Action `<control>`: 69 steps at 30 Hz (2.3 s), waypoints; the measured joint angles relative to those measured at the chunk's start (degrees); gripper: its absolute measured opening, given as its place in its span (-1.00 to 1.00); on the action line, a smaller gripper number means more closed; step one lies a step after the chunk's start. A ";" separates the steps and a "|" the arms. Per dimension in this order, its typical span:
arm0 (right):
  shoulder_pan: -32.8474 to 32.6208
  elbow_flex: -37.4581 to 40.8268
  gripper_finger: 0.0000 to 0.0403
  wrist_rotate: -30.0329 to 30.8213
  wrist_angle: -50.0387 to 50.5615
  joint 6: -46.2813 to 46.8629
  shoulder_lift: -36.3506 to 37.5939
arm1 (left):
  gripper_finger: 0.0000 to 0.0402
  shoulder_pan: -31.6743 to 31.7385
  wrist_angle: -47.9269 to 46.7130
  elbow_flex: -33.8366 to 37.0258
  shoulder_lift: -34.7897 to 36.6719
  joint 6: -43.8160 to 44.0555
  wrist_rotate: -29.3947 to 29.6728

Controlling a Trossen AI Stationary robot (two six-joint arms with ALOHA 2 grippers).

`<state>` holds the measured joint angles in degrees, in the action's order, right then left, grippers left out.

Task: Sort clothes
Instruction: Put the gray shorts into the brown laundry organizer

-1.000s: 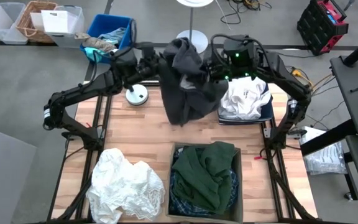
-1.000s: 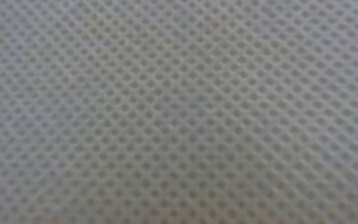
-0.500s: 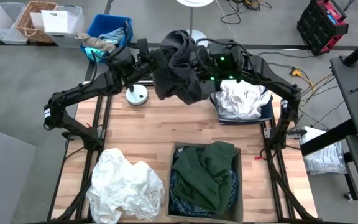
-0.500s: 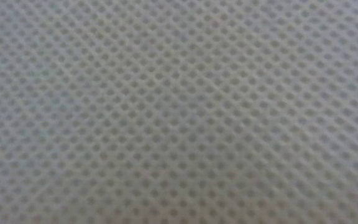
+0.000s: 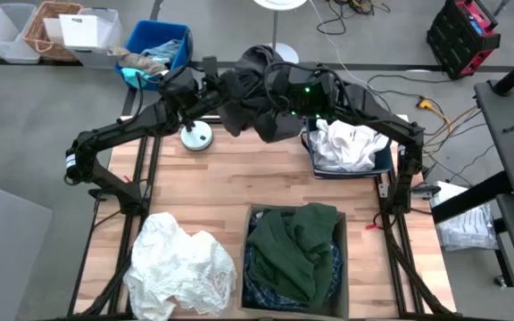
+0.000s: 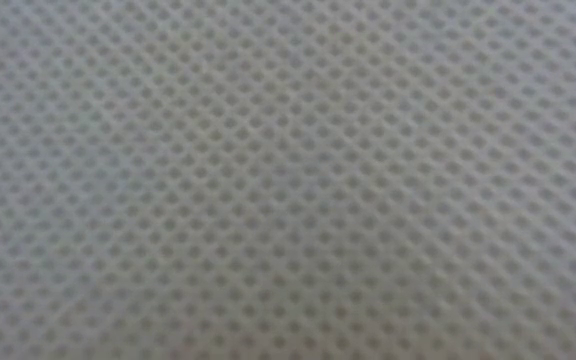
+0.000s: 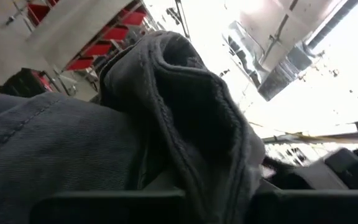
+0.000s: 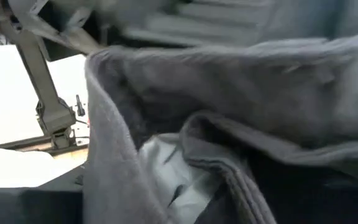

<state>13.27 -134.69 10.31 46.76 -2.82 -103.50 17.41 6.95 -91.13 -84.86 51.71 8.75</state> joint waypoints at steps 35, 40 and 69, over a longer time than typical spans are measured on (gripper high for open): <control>1.88 -0.04 -0.95 -8.66 1.35 4.55 11.61 | -0.55 1.03 -11.41 0.04 2.32 -8.14 -9.16; 1.66 -0.13 -0.95 -9.13 2.20 3.73 13.09 | -0.51 1.00 -9.01 0.06 2.29 -6.15 -9.74; -5.68 -0.02 0.57 -0.32 -6.73 -14.90 5.49 | -0.96 -0.03 12.49 0.08 2.19 1.81 4.32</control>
<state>7.59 -134.72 9.98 40.03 -17.72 -98.01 17.38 19.44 -91.05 -82.67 53.52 13.07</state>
